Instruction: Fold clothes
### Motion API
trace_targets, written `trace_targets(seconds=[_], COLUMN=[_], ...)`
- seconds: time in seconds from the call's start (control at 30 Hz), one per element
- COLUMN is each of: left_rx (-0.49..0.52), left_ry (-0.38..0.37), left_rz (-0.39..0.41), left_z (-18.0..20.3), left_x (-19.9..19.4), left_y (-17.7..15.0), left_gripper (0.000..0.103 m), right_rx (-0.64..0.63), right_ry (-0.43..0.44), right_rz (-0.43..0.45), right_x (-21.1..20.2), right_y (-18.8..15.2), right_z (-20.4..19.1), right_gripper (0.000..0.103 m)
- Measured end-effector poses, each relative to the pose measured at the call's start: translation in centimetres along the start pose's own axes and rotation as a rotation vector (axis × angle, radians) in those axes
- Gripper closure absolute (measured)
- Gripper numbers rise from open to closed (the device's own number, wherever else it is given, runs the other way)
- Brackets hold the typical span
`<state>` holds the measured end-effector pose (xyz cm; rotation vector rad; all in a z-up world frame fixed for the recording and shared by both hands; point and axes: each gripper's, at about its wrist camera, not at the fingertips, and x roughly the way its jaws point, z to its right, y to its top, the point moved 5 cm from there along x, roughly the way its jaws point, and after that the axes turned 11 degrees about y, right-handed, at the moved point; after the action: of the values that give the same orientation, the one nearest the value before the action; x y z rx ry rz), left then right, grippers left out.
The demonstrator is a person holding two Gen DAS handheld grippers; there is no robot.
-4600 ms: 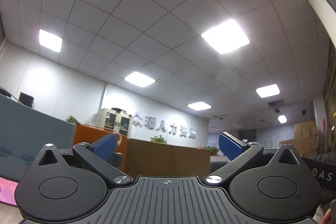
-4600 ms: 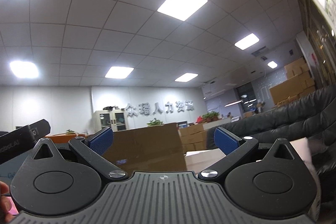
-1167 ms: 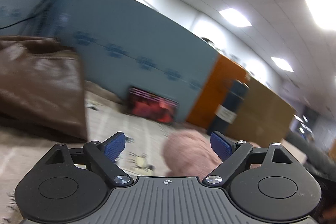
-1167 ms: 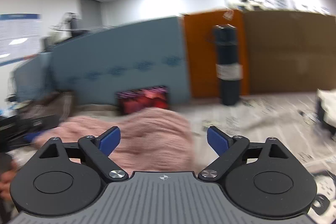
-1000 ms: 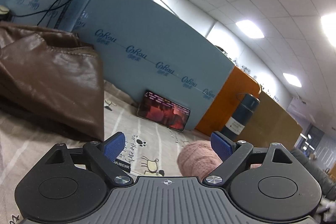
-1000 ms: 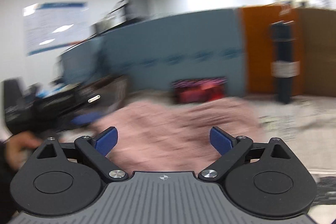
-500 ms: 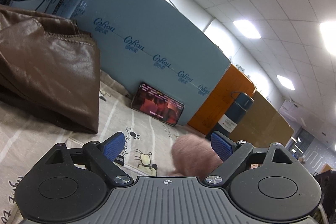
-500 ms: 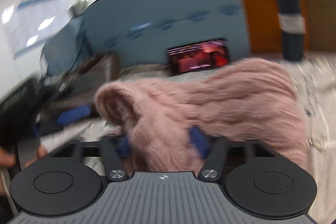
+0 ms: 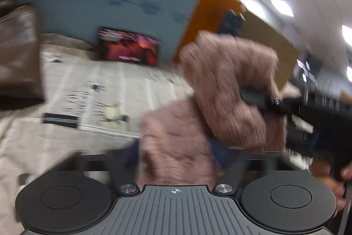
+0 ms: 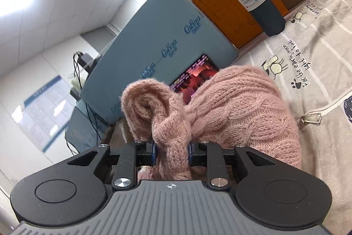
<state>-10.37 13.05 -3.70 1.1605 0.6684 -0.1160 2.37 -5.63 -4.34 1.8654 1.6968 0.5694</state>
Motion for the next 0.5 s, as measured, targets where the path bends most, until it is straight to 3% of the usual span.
trace_targets(seconds=[0.1, 0.27, 0.33, 0.5], left_rx=[0.003, -0.040, -0.066, -0.138], left_ry=[-0.014, -0.024, 0.006, 0.161], left_rz=[0.025, 0.144, 0.207, 0.351], left_z=[0.7, 0.0, -1.1, -4.9], left_x=[0.1, -1.6, -2.6, -5.7], left_y=[0.1, 1.0, 1.5, 2.6], left_gripper=[0.084, 0.088, 0.088, 0.088], right_rx=[0.000, -0.014, -0.031, -0.059], right_ry=[0.006, 0.041, 0.057, 0.050], right_rz=[0.034, 0.106, 0.148, 0.245], right_x=[-0.1, -1.1, -1.4, -2.7], right_y=[0.6, 2.2, 3.5, 6.4], right_z=[-0.3, -1.2, -1.9, -2.6], right_gripper=[0.080, 0.082, 0.083, 0.084])
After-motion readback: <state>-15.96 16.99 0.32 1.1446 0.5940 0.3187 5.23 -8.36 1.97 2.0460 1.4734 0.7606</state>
